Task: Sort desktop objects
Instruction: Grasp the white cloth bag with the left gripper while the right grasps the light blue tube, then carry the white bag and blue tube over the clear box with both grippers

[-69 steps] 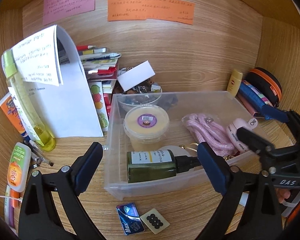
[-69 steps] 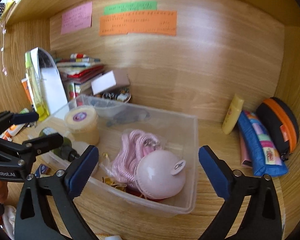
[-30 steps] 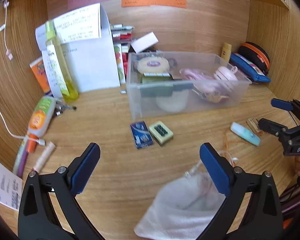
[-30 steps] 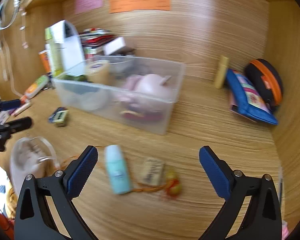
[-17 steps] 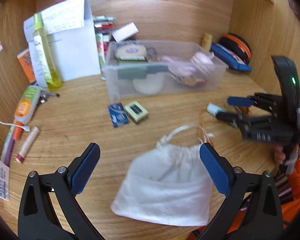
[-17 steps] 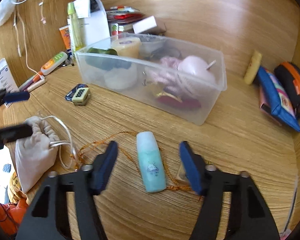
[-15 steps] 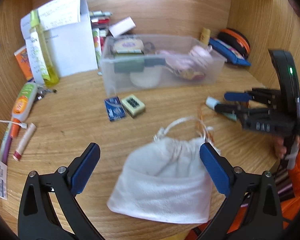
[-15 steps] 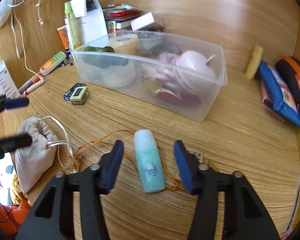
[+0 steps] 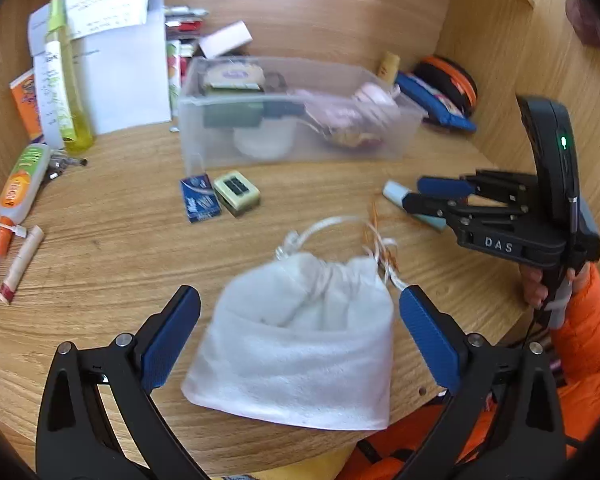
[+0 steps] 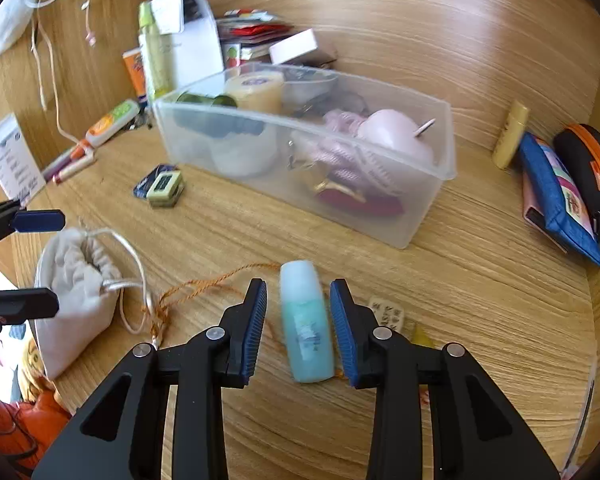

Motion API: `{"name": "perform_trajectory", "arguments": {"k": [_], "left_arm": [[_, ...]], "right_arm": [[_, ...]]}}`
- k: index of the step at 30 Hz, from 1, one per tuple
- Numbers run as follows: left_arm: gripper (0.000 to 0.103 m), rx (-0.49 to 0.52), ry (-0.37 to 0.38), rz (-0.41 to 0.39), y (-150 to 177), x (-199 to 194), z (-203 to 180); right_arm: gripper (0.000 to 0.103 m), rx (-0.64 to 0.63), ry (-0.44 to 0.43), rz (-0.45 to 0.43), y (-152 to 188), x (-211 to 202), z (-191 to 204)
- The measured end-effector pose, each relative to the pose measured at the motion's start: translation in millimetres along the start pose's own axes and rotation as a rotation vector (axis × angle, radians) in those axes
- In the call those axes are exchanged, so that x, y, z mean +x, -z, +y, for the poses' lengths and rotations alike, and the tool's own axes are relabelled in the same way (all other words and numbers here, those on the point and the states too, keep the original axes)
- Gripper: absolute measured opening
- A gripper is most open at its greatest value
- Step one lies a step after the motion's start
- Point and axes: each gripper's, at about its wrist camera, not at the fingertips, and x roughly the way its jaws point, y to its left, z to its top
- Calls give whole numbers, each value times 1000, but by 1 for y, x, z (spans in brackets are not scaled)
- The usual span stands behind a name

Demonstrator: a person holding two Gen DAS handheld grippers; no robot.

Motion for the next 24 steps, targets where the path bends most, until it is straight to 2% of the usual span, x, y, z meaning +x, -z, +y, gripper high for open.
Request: {"name": "perform_trajectory", "arguments": {"k": [5, 11, 16, 20, 24], "left_arm": [[101, 16, -2, 39, 5, 12, -5], [101, 13, -32, 65, 7, 25, -6], [100, -27, -54, 38, 6, 26, -5], [77, -94, -84, 13, 0, 22, 8], [75, -201, -98, -5, -5, 18, 29]], "right_arm": [[22, -7, -4, 35, 0, 11, 2], [22, -19, 0, 37, -1, 13, 5], [22, 0, -28, 14, -2, 6, 7], [22, 18, -37, -26, -8, -5, 4], [22, 39, -37, -55, -14, -13, 1]]}}
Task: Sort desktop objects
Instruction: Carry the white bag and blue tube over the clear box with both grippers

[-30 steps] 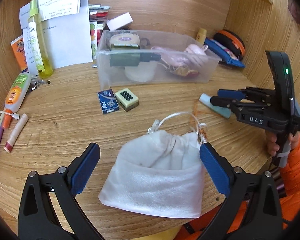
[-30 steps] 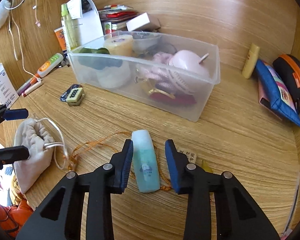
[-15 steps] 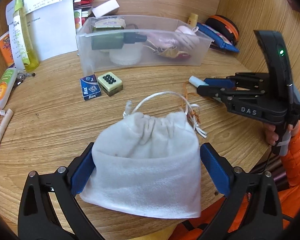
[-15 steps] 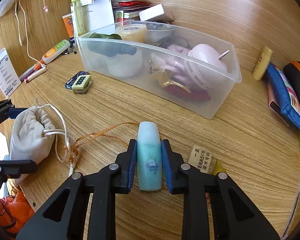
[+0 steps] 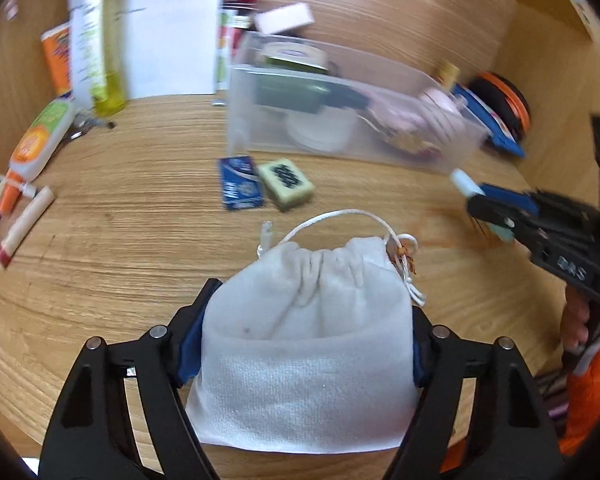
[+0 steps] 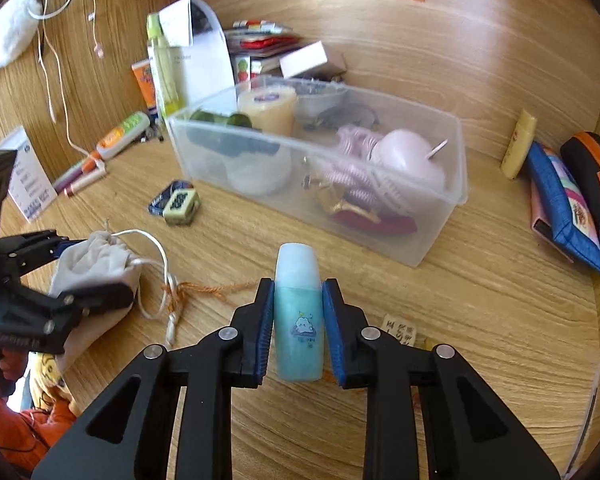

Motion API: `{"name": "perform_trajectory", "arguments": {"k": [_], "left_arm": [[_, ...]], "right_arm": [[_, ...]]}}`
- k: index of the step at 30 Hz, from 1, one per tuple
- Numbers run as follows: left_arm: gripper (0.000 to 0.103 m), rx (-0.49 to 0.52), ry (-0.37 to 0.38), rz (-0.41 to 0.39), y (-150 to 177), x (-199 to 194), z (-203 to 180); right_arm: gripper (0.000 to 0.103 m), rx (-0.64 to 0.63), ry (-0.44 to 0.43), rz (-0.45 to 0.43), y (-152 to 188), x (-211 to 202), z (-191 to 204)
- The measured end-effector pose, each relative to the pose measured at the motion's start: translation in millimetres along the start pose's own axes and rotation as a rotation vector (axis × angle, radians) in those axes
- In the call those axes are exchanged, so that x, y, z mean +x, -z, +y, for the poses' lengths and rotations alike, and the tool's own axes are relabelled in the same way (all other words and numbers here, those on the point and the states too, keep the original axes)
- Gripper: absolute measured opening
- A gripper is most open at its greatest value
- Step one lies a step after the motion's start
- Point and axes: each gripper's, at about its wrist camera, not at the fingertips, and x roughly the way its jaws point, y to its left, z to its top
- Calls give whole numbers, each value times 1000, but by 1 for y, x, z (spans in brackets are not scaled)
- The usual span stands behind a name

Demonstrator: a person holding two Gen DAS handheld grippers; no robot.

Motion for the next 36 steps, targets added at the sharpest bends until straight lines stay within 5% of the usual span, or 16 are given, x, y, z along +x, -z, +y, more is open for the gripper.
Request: {"name": "perform_trajectory", "arguments": {"k": [9, 11, 36], "left_arm": [[72, -43, 6, -81, -20, -22, 8], [62, -33, 8, -93, -27, -24, 6], [61, 88, 87, -309, -148, -53, -39]], "right_arm": [[22, 35, 10, -68, -15, -13, -5], [22, 43, 15, -92, -21, -18, -9], [22, 95, 13, -293, -90, -36, -27]]}}
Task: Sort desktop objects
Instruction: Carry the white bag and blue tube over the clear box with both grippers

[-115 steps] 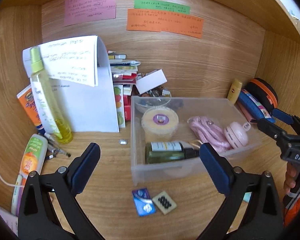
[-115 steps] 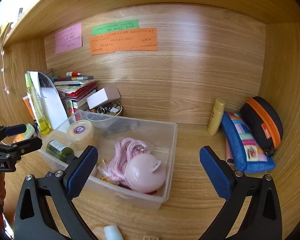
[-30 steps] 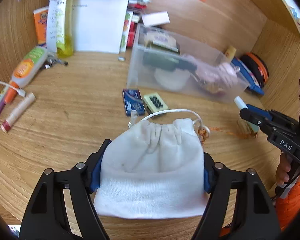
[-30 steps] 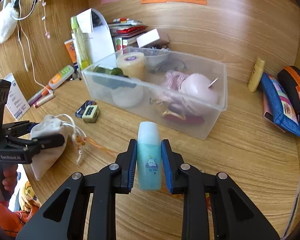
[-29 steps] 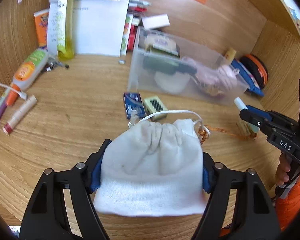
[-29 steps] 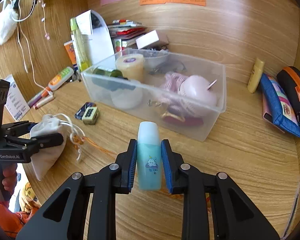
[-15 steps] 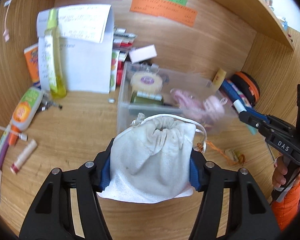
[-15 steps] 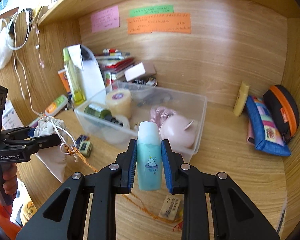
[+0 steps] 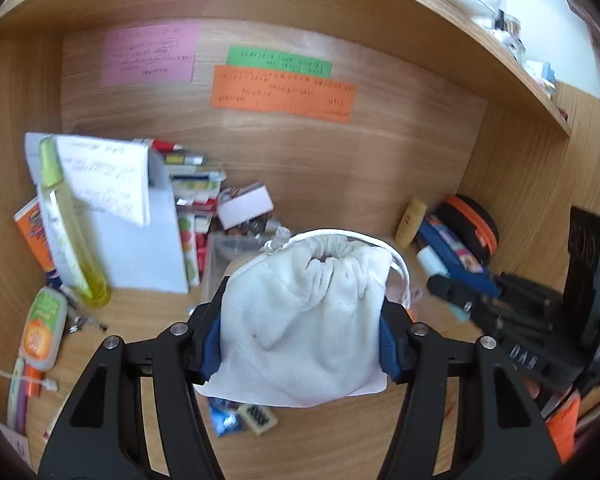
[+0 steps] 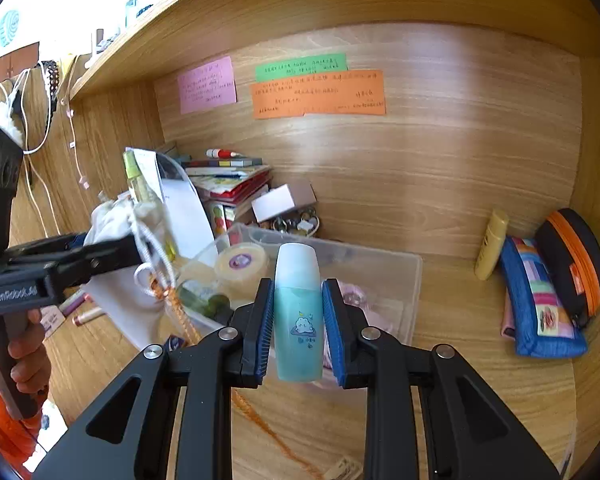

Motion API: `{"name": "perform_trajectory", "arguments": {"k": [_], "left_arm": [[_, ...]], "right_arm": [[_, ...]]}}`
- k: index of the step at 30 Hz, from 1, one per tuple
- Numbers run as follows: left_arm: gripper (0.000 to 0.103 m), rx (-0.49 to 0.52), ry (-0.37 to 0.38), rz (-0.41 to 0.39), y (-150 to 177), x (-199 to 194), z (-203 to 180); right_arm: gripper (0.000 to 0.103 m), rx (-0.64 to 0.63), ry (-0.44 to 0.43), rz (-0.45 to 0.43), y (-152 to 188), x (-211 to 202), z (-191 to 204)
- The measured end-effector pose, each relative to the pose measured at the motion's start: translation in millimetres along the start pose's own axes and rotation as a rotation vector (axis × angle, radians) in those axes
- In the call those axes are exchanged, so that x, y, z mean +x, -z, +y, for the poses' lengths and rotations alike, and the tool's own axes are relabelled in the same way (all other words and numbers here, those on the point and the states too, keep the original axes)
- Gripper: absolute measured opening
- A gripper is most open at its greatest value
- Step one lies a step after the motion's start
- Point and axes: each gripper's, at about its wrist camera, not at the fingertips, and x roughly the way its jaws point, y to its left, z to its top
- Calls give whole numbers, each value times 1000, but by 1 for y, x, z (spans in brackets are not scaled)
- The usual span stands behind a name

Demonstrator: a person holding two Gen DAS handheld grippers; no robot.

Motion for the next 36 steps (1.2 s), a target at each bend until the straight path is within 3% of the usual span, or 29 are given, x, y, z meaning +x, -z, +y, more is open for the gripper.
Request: {"name": "perform_trajectory", "arguments": {"k": [2, 10, 17, 21, 24, 29, 32, 36], "left_arm": [[61, -8, 24, 8, -11, 10, -1], [61, 9, 5, 43, -35, 65, -12], [61, 25, -7, 142, -23, 118, -18], [61, 48, 4, 205, -10, 139, -21], [61, 67, 5, 226, -5, 145, -24], [61, 94, -17, 230, -1, 143, -23], [64, 78, 17, 251, -3, 141, -20], [69, 92, 8, 220, -4, 131, -18]], "right_arm": [[22, 15, -7, -10, -8, 3, -2], [22, 47, -2, -6, -24, 25, -11], [22, 83, 24, 37, -14, 50, -25], [22, 168, 15, 94, -6, 68, -47], [22, 207, 1, 127, -2, 76, -55], [22, 180, 61, 127, 0, 79, -50], [22, 172, 97, 129, 0, 80, -51], [22, 176, 104, 134, 0, 83, -53]]}}
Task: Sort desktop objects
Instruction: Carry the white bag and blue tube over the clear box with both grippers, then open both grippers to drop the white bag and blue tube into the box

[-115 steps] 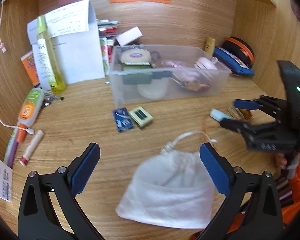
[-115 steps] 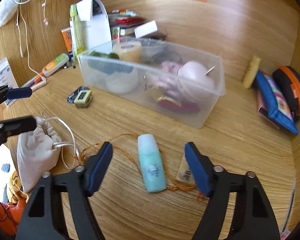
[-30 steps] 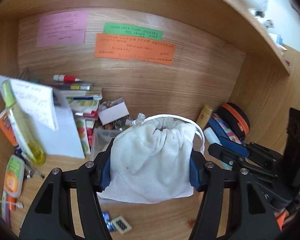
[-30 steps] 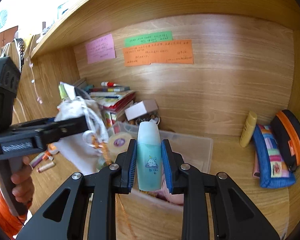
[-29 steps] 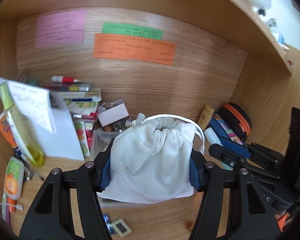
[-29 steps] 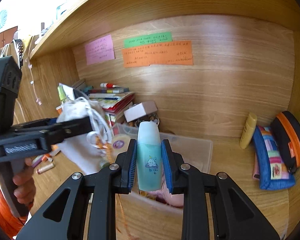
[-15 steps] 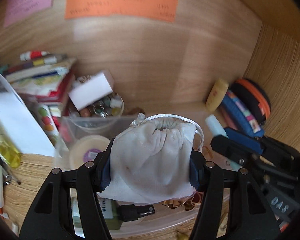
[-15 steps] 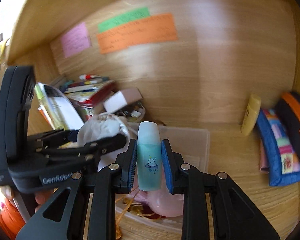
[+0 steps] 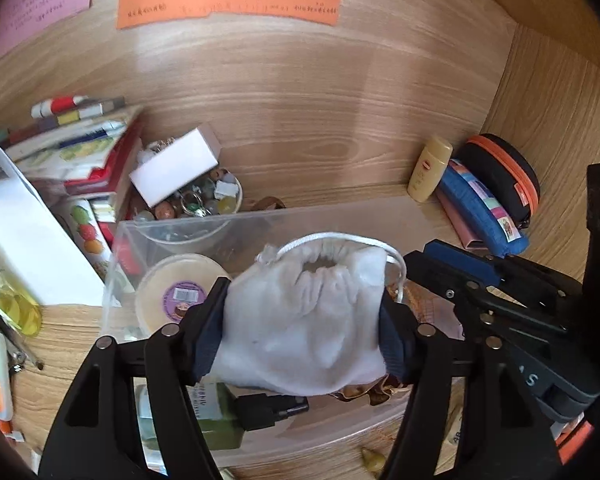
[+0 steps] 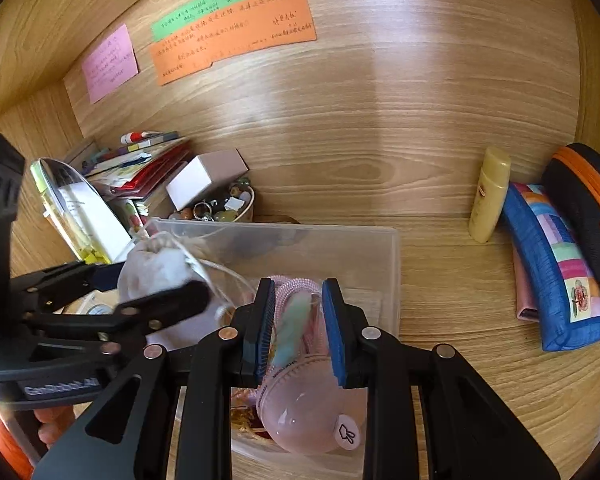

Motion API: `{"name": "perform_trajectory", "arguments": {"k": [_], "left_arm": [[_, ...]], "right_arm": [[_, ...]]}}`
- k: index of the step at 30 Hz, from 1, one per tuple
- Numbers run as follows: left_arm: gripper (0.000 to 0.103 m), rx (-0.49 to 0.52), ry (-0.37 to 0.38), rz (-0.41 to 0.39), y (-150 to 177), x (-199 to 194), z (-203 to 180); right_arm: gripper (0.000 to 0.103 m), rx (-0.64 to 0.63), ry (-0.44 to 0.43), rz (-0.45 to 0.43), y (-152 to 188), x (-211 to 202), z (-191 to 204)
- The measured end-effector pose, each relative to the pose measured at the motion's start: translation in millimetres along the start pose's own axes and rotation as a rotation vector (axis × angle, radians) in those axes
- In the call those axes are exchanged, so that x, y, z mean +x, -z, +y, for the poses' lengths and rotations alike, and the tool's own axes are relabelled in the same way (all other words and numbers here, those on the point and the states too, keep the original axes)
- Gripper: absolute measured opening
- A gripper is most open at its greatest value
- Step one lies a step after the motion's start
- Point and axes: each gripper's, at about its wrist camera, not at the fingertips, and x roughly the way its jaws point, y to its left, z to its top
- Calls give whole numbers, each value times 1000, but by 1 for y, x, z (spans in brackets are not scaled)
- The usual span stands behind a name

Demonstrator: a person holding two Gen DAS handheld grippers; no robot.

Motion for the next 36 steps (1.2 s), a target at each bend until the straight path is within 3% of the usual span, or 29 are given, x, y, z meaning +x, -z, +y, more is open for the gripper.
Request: {"name": "perform_trajectory", "arguments": {"k": [8, 12, 15, 19, 24, 26, 36], "left_arm": [[86, 32, -7, -79, -2, -20, -5], [92, 37, -25, -134, -5, -34, -3], [93, 22, -30, -162, -6, -43, 1], [93, -8, -2, -148, -4, -48, 9], [93, -5, -26, -147, 5, -61, 16], [94, 3, -40, -144, 11, -67, 18], [96, 27, -144, -102, 57, -92, 43]], "right_arm": [[23, -21, 17, -28, -1, -7, 5], [39, -21, 28, -50, -2, -12, 6], [45, -23, 32, -64, -3, -17, 6], [46, -32, 2, -94, -4, -36, 11], [67, -79, 17, -165, 6, -69, 18], [71, -107, 38, -175, 11, -78, 21], [76, -162, 98, -82, 52, -89, 13]]}}
